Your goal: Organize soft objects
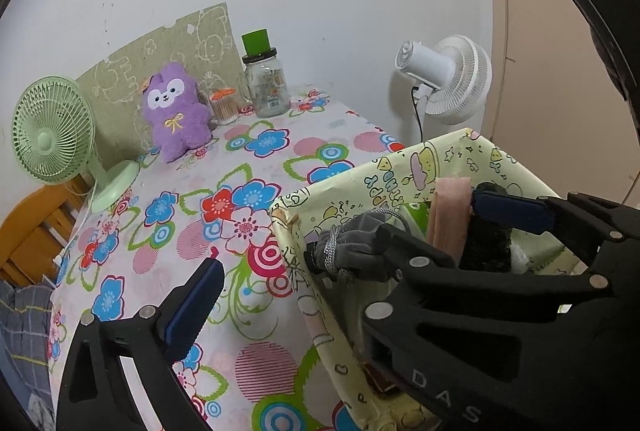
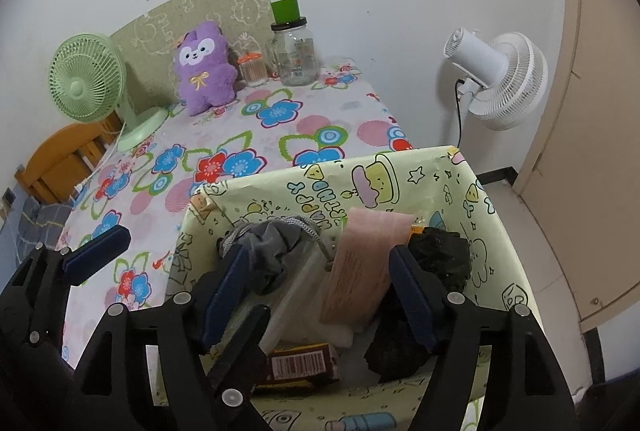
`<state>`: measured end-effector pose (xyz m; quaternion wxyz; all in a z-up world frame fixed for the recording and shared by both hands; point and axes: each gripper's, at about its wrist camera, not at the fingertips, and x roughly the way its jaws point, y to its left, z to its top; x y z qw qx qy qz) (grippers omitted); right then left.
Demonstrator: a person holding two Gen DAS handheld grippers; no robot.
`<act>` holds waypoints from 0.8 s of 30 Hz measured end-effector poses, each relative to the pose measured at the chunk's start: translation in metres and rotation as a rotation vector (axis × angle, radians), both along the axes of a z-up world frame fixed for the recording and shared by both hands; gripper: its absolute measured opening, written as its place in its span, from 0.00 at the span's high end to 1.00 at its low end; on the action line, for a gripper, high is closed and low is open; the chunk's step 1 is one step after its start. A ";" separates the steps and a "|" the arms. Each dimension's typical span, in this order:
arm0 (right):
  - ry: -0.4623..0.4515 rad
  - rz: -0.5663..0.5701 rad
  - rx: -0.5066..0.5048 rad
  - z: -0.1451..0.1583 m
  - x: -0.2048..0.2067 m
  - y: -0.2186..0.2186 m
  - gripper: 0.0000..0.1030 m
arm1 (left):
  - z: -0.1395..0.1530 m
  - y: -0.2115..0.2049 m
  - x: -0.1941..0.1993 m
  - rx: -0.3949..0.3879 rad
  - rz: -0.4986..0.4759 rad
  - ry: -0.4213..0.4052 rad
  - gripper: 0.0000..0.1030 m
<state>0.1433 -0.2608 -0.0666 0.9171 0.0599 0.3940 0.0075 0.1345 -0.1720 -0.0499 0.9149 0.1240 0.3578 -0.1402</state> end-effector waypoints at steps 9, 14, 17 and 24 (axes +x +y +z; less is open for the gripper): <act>-0.024 -0.006 -0.025 0.005 -0.014 0.011 0.22 | 0.003 0.011 -0.013 -0.009 0.010 -0.024 0.00; -0.032 -0.004 -0.037 0.006 -0.022 0.021 0.22 | 0.004 0.020 -0.021 -0.014 0.018 -0.033 0.00; -0.035 -0.003 -0.041 0.006 -0.027 0.027 0.22 | 0.004 0.026 -0.026 -0.016 0.024 -0.036 0.00; -0.052 0.005 -0.051 0.011 -0.038 0.043 0.22 | 0.007 0.042 -0.037 -0.028 0.037 -0.050 0.00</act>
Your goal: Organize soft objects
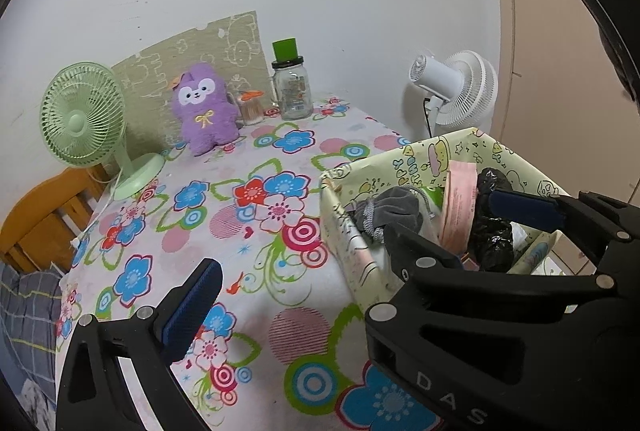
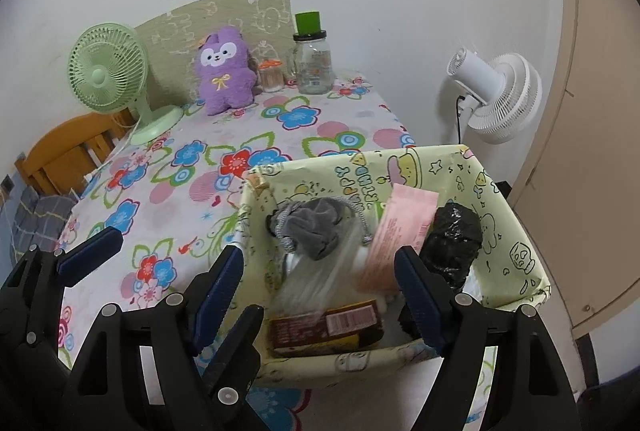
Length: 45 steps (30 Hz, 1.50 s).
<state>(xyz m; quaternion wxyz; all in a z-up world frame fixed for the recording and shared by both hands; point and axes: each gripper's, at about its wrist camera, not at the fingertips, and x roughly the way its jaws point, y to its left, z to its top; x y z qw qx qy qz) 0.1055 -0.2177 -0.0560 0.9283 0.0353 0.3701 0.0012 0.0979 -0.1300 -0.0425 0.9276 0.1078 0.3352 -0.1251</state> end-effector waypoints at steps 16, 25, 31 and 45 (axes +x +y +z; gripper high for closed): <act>-0.076 0.023 -0.043 0.010 -0.022 0.042 0.15 | 0.004 0.052 -0.017 -0.044 0.076 -0.011 0.00; -0.121 0.039 -0.060 0.014 -0.031 0.061 0.13 | 0.004 0.084 -0.023 -0.064 0.133 -0.010 0.00; -0.145 0.052 -0.070 0.019 -0.038 0.071 0.11 | 0.006 0.105 -0.028 -0.065 0.186 -0.029 0.00; -0.238 0.038 -0.063 0.039 -0.069 0.069 0.04 | 0.022 0.141 -0.051 -0.081 0.265 -0.104 0.00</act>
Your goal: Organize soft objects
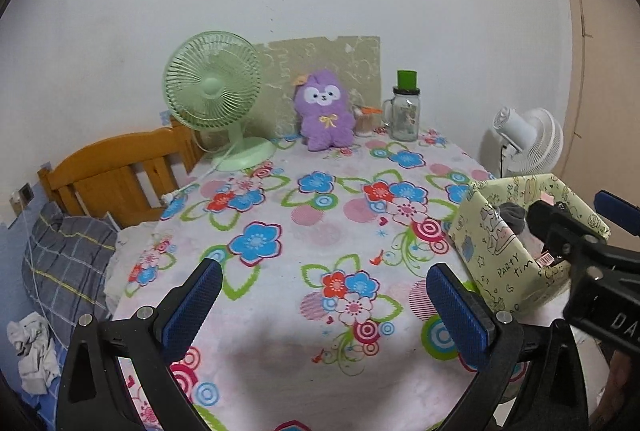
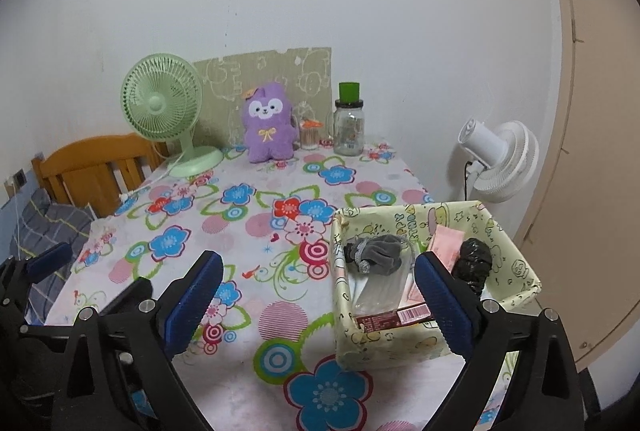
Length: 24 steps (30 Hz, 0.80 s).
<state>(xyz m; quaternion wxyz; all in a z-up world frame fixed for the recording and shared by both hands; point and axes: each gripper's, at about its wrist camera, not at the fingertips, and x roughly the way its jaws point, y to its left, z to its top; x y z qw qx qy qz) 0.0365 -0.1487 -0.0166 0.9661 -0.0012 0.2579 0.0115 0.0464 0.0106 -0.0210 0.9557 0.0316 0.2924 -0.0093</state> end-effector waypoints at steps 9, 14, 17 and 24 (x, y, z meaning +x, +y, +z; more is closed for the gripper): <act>-0.028 0.029 -0.004 0.004 -0.019 0.004 0.01 | 0.010 0.016 -0.027 -0.017 0.042 -0.068 0.00; -0.038 -0.004 0.018 0.006 -0.024 -0.002 0.00 | 0.014 0.023 -0.033 -0.080 0.033 -0.082 0.00; -0.048 0.004 0.016 0.007 -0.029 -0.003 0.00 | 0.016 0.024 -0.035 -0.092 0.035 -0.092 0.00; -0.052 0.014 -0.008 0.007 -0.031 0.000 0.00 | 0.016 0.019 -0.035 -0.090 0.024 -0.088 0.00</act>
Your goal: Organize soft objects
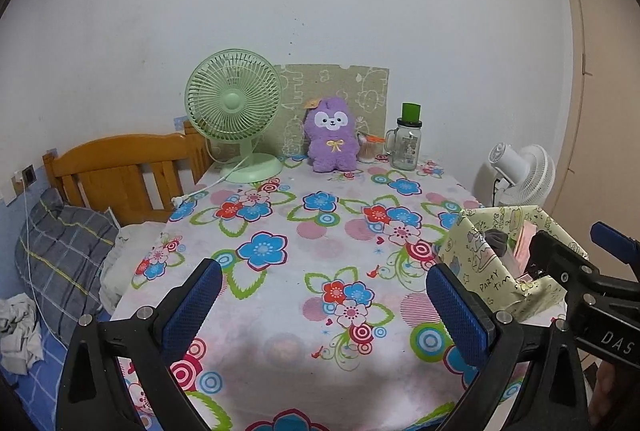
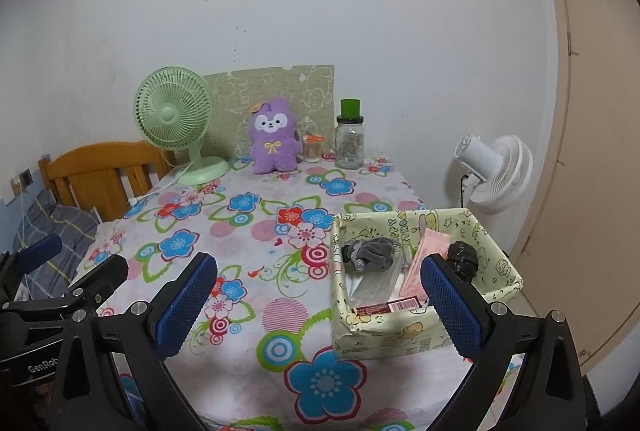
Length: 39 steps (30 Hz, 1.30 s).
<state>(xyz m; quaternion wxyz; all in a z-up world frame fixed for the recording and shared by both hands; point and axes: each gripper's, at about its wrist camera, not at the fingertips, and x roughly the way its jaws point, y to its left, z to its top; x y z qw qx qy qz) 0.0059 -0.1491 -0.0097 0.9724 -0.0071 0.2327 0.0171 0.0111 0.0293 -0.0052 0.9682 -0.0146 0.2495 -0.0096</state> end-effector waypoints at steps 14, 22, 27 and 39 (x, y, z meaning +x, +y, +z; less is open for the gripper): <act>-0.001 0.004 0.027 0.000 0.001 -0.006 0.00 | 0.003 -0.003 0.001 0.018 -0.002 -0.011 0.00; -0.002 0.012 0.037 0.002 0.002 -0.009 0.00 | 0.004 -0.006 0.001 0.032 0.014 -0.015 0.00; -0.006 0.010 0.026 0.003 0.003 -0.008 0.00 | 0.004 -0.006 0.001 0.033 0.013 -0.015 0.00; -0.014 0.007 0.030 0.004 0.001 -0.010 0.00 | 0.008 -0.008 0.001 0.030 0.006 -0.021 0.00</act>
